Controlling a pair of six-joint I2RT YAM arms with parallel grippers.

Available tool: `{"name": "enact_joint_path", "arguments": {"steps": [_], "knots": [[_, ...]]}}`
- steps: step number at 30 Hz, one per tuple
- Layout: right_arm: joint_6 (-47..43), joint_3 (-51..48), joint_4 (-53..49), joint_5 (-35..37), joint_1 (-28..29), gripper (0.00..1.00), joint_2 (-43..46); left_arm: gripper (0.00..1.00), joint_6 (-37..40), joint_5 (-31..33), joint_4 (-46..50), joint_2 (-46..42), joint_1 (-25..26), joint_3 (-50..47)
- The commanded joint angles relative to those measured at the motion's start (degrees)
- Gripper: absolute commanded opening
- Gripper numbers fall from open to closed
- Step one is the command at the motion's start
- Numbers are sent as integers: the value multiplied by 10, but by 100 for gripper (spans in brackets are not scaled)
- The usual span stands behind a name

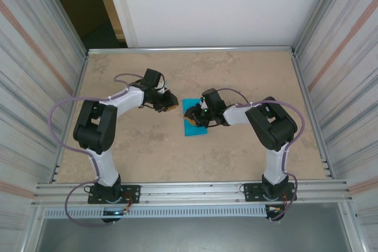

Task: Fold a paper plane with a square sheet of paper (pick it up from the middle)
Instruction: Fold the triangle a second time at the center of the table.

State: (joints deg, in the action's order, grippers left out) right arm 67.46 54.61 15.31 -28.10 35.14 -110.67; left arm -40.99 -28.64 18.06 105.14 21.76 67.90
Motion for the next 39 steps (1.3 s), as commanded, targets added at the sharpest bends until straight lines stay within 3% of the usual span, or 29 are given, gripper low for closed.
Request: {"name": "enact_joint_path", "arguments": {"steps": [1,20,29,39], "knots": [[2,-5,-61,12,-4,30,-19,21,-28,-27,-43,-29,-2,-44],[-34,7,-109,14,-6,7,-32,19,-40,-52,-87,-32,5,-91],[-40,8,-121,19,-5,1,-35,19,-38,-54,-88,-35,9,-93],[-53,14,-143,27,-3,0,-38,19,-27,-59,-87,-26,29,-88]]}}
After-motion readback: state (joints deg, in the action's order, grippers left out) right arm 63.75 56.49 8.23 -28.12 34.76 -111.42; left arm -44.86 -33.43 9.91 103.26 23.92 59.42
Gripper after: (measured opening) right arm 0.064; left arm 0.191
